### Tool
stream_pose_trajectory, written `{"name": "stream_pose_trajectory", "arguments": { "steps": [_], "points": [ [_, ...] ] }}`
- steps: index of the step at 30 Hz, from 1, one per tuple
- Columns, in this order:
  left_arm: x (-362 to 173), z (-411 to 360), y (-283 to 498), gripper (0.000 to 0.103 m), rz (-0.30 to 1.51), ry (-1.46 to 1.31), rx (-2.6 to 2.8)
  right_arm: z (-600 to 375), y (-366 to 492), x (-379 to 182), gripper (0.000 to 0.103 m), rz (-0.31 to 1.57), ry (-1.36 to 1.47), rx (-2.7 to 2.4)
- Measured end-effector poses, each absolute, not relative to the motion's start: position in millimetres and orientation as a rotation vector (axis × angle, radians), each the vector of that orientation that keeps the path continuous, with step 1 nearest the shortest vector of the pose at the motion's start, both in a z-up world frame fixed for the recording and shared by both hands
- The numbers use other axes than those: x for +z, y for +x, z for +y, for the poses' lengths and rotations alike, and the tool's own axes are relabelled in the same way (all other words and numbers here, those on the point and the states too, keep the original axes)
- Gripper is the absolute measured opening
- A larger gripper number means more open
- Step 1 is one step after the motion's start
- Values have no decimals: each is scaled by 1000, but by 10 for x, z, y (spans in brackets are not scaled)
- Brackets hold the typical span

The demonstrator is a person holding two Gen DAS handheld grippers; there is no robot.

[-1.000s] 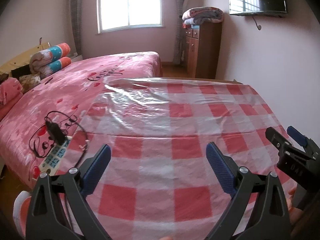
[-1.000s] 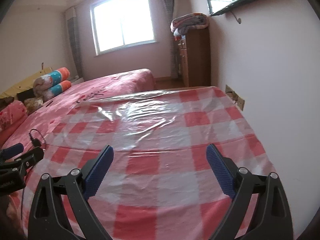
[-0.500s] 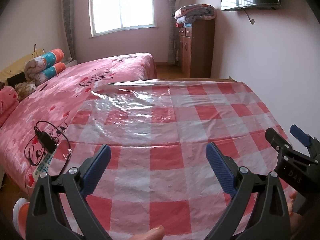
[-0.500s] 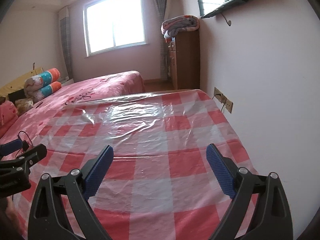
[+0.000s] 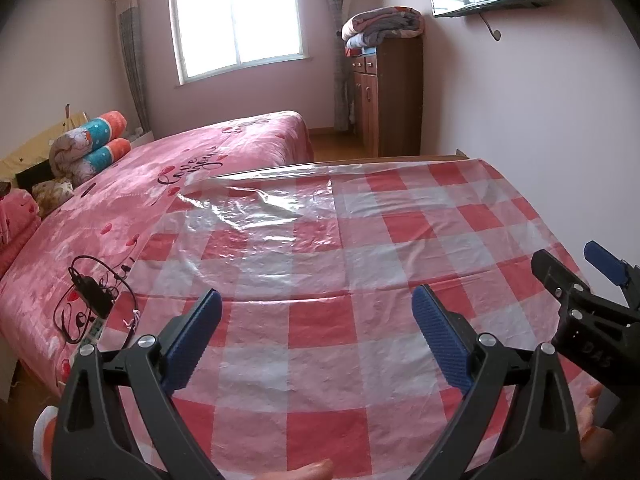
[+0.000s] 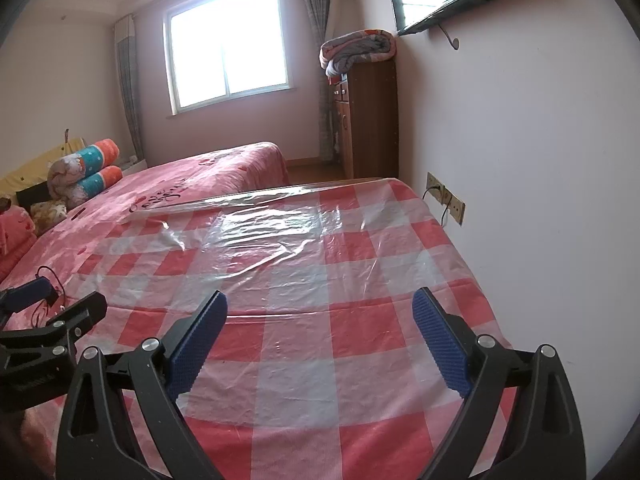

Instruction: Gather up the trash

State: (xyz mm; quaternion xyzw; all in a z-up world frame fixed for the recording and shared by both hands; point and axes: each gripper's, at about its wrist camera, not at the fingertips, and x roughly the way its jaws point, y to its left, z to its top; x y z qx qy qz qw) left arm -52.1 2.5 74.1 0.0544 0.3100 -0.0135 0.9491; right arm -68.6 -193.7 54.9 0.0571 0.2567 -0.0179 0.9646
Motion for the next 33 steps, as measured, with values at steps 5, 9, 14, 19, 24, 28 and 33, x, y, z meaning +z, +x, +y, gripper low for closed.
{"name": "stream_pose_trajectory", "arguments": {
  "steps": [5,9,14,19,24,28,33],
  "points": [
    [741,20,-527,96,628,109,-27,-1930,-685,551,93,525,119,-30],
    [739,21,-528,96,629,107,-26,-1899,-689,551,93,531,118,-22],
    [735,58,-506,96,627,102,-23,-1871,-670,527,93,547,119,-14],
    [660,81,-458,96,636,105,-17,-1873,-631,489,93,573,130,-2],
    [474,131,-355,96,698,86,-13,-1866,-556,417,94,630,144,19],
    [285,223,-241,96,777,54,2,-1831,-490,348,94,688,153,42],
    [108,454,-116,96,870,-50,11,-1727,-388,230,94,771,143,57]
  ]
}}
